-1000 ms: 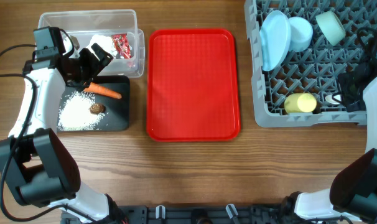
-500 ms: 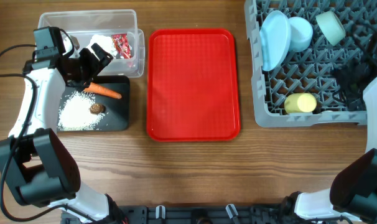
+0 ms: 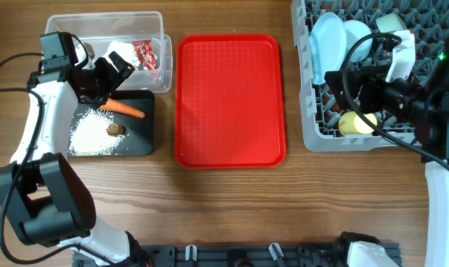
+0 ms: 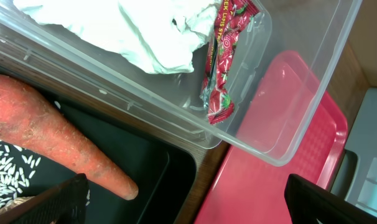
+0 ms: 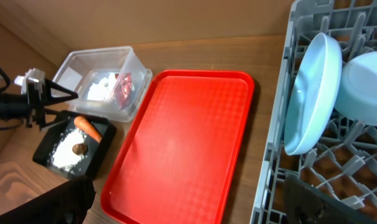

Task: Sort waste into correct bins and load items into the dishwasher rack
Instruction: 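Open the right gripper and withdraw it from the rack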

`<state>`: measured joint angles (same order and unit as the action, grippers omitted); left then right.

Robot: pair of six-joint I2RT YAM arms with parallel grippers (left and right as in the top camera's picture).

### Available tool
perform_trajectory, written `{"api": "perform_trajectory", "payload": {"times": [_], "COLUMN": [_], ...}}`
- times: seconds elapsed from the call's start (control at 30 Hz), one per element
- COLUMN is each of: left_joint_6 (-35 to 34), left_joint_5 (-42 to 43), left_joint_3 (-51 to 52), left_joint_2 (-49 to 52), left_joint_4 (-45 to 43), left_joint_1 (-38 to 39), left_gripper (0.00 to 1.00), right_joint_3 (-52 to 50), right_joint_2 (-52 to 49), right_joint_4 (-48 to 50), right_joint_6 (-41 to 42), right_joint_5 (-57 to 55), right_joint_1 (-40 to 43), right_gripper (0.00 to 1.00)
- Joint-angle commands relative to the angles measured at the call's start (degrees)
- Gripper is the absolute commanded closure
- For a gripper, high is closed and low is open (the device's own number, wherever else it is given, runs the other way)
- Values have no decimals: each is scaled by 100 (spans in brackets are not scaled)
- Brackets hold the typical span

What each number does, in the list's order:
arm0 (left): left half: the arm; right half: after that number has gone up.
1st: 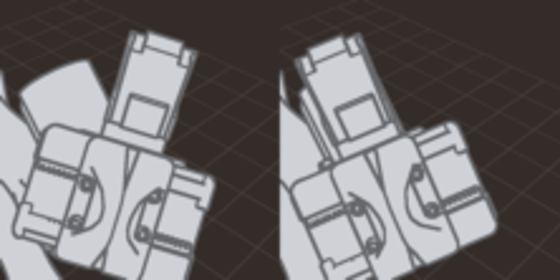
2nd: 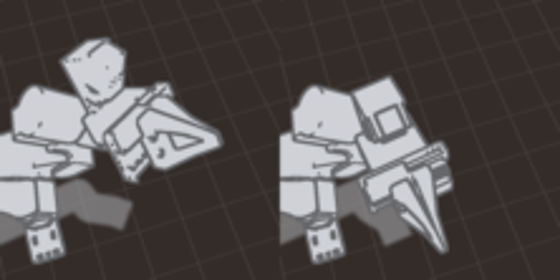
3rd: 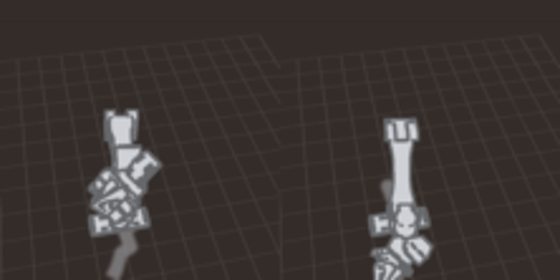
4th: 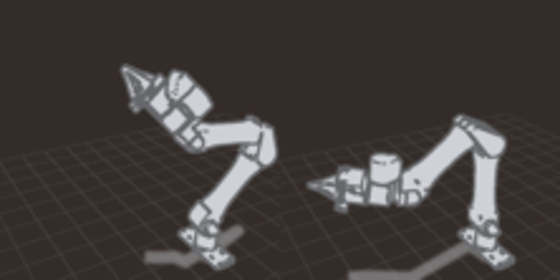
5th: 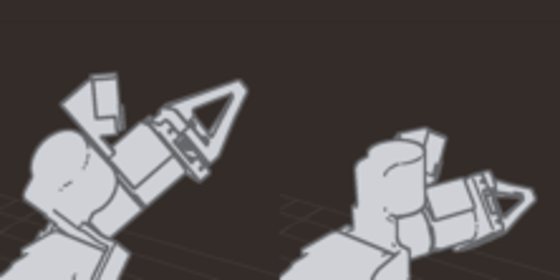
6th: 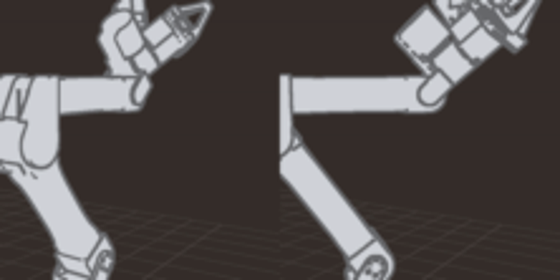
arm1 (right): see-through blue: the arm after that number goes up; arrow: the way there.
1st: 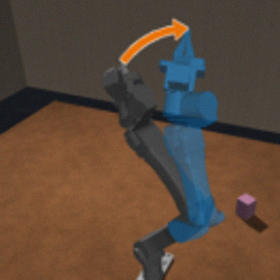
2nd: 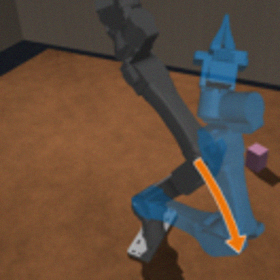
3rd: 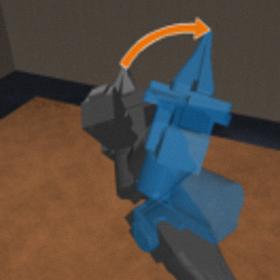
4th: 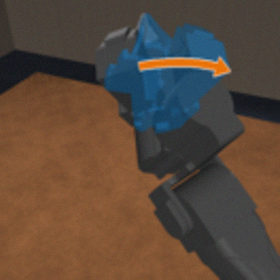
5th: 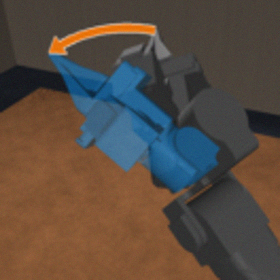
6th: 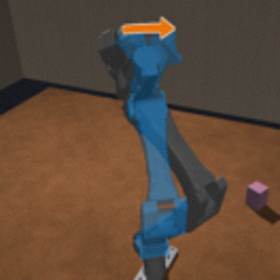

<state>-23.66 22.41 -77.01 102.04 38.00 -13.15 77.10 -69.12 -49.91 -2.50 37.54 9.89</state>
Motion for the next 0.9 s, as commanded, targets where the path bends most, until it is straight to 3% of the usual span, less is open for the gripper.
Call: {"api": "perform_trajectory", "payload": {"times": [0.0, 0.3, 0.47, 0.7, 0.87], "left_joint_6": [72, 72, 72, 72, 72], "left_joint_5": [50, 50, 50, 50, 50], "left_joint_3": [-15, -15, -15, -15, -15], "left_joint_2": [-90, -90, -90, -90, -90], "left_joint_4": [0, 0, 0, -2, 0], "left_joint_1": [-31, -31, -31, -31, -31], "left_gripper": [0, 0, 0, 0, 0], "right_joint_3": [66, -15, -817, -3821, -6004], "right_joint_2": [-85, -63, 345, 2271, 4157], "right_joint_4": [-188, 356, 1453, 4131, 4913], "right_joint_6": [-184, -369, -328, -422, -1322], "right_joint_5": [-2, -319, -1117, -1325, -1311], "right_joint_1": [-17, -120, -382, -699, -1051], "right_gripper": [0, 0, 0, 0, 0]}}
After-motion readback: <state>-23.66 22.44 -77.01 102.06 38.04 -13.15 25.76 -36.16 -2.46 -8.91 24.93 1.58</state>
